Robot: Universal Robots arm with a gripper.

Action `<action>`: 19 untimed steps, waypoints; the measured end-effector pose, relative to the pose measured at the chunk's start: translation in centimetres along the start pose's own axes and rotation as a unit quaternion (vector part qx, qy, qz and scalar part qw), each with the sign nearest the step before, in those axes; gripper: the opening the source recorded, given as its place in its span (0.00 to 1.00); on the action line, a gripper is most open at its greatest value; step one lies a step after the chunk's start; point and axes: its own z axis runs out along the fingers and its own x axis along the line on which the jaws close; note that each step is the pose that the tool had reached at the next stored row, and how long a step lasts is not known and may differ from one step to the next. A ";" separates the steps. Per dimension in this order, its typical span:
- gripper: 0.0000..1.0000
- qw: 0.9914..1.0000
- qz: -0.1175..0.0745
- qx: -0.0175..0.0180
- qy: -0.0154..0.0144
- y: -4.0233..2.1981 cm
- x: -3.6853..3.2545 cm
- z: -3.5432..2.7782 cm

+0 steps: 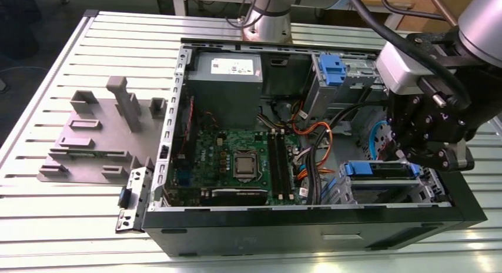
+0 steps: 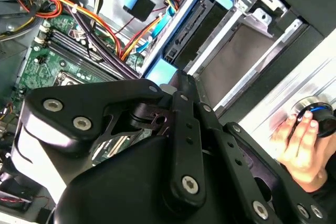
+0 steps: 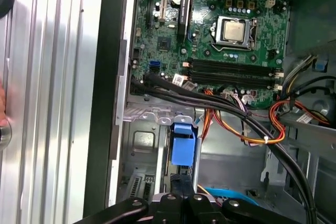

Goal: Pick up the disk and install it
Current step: 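Insert the first disk wire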

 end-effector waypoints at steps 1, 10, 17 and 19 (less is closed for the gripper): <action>0.11 1.000 0.000 0.000 0.000 -0.12 -0.01 0.02; 0.11 1.000 -0.003 0.000 0.000 -1.15 -0.12 0.15; 0.11 1.000 -0.006 0.000 0.000 -1.86 -0.18 0.23; 0.11 1.000 -0.006 0.000 0.000 -2.10 -0.18 0.26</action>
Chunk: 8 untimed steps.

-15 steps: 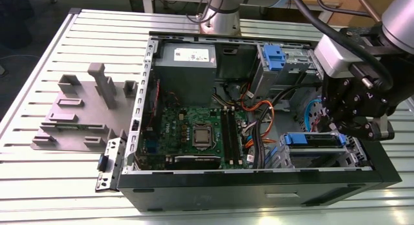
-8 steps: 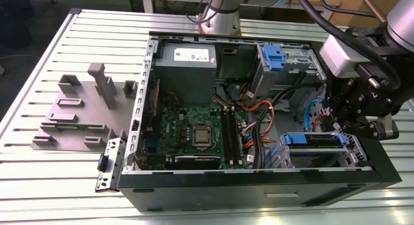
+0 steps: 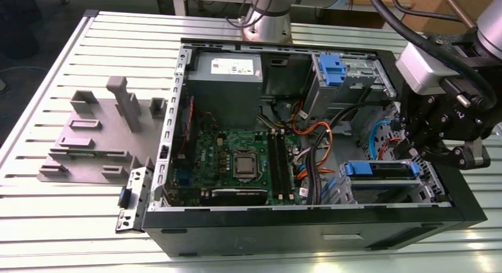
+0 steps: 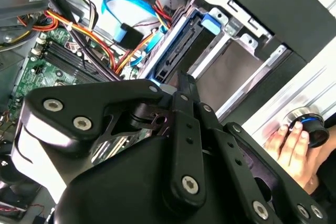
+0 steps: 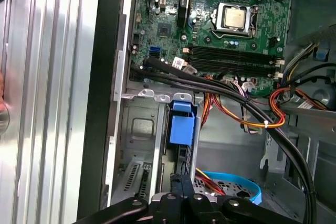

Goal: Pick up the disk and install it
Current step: 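Insert the first disk wire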

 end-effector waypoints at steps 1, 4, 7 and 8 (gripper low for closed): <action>0.11 1.000 0.000 0.000 0.000 -0.14 0.00 0.01; 0.11 1.000 -0.001 0.000 0.000 -0.42 -0.01 0.04; 0.11 1.000 -0.002 0.000 0.000 -0.63 -0.01 0.08; 0.11 1.000 -0.002 0.000 0.000 -0.75 -0.02 0.08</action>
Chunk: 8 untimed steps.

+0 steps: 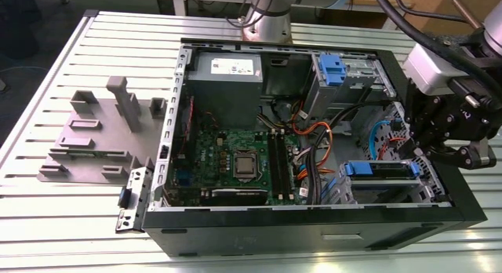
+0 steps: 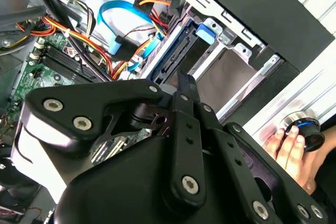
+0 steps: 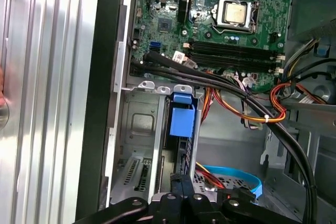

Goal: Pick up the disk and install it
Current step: 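Insert the first disk wire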

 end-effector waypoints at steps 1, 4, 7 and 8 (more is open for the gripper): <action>0.11 1.000 0.000 0.000 0.000 -0.08 0.00 0.01; 0.11 1.000 -0.001 0.000 0.000 -0.31 -0.02 0.02; 0.11 1.000 -0.001 0.000 0.000 -0.40 -0.05 0.04; 0.11 1.000 -0.001 0.000 0.001 -0.44 -0.09 0.02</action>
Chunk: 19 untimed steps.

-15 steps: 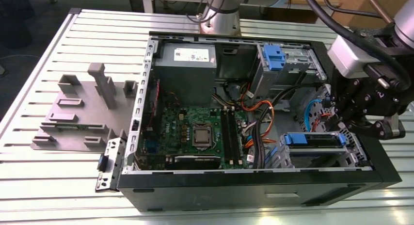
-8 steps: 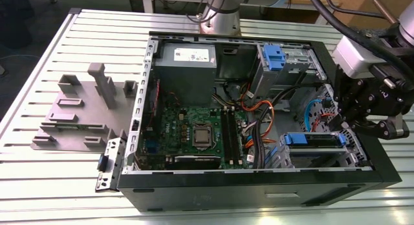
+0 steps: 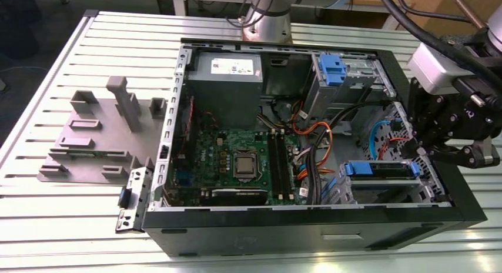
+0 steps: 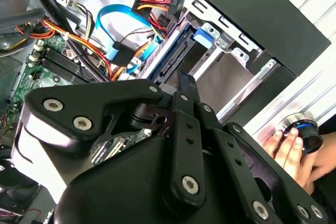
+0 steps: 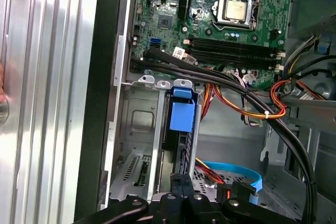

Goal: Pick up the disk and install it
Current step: 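Insert the first disk wire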

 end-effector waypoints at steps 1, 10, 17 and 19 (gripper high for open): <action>0.11 1.000 0.000 0.000 0.001 -0.03 -0.04 -0.06; 0.11 0.999 -0.001 -0.005 0.036 -0.14 -0.58 -0.38; 0.11 0.999 -0.005 -0.006 0.038 -0.46 -0.69 -0.36; 0.11 0.999 -0.006 -0.006 0.038 -0.57 -0.76 -0.35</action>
